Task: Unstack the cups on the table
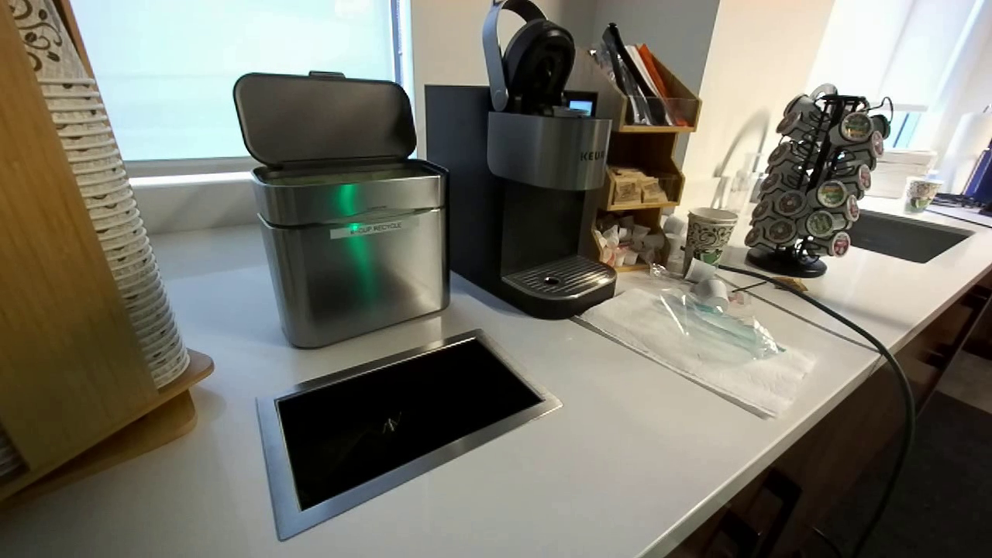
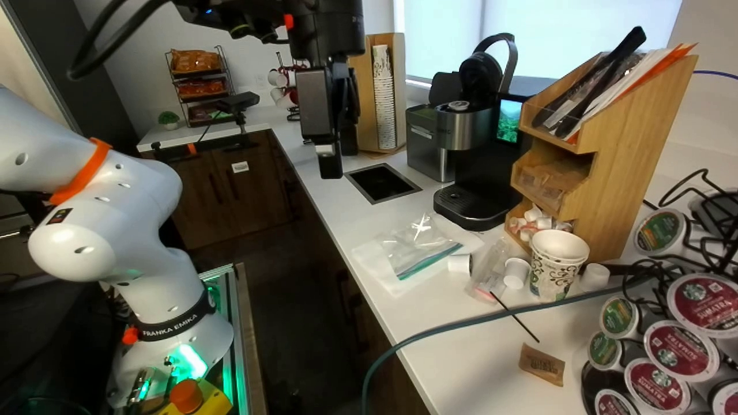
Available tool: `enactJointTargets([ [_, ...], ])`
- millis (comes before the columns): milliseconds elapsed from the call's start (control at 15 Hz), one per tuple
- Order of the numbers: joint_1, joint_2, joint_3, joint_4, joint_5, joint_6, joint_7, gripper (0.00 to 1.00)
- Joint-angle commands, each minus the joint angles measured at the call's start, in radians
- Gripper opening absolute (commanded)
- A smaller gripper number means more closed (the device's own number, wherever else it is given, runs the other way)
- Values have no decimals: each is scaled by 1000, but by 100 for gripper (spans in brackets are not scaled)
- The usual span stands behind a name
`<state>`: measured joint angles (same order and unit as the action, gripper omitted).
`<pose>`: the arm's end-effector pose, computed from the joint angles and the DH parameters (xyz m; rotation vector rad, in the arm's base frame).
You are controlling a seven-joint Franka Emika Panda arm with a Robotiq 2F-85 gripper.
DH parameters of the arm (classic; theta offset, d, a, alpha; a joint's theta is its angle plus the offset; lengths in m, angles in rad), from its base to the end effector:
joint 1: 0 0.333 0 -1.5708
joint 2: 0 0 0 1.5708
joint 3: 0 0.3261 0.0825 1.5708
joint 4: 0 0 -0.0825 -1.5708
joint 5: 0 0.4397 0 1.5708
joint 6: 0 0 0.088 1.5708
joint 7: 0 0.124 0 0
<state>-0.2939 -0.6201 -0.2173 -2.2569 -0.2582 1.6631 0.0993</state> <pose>0.3435 -0.2423 0.5716 2.8960 -0.8173 -0.0126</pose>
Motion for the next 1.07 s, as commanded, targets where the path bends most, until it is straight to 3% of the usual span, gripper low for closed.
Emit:
enactJointTargets([
  [0, -12, 22, 16, -9, -18, 32, 60, 100],
  [333, -65, 166, 0, 38, 17, 201, 296, 100],
  [667, -49, 407, -26, 207, 196, 109, 389, 100],
  [733, -57, 297, -12, 103, 129, 172, 360, 100],
  [1000, -48, 411, -24, 191, 169, 146, 373, 100],
])
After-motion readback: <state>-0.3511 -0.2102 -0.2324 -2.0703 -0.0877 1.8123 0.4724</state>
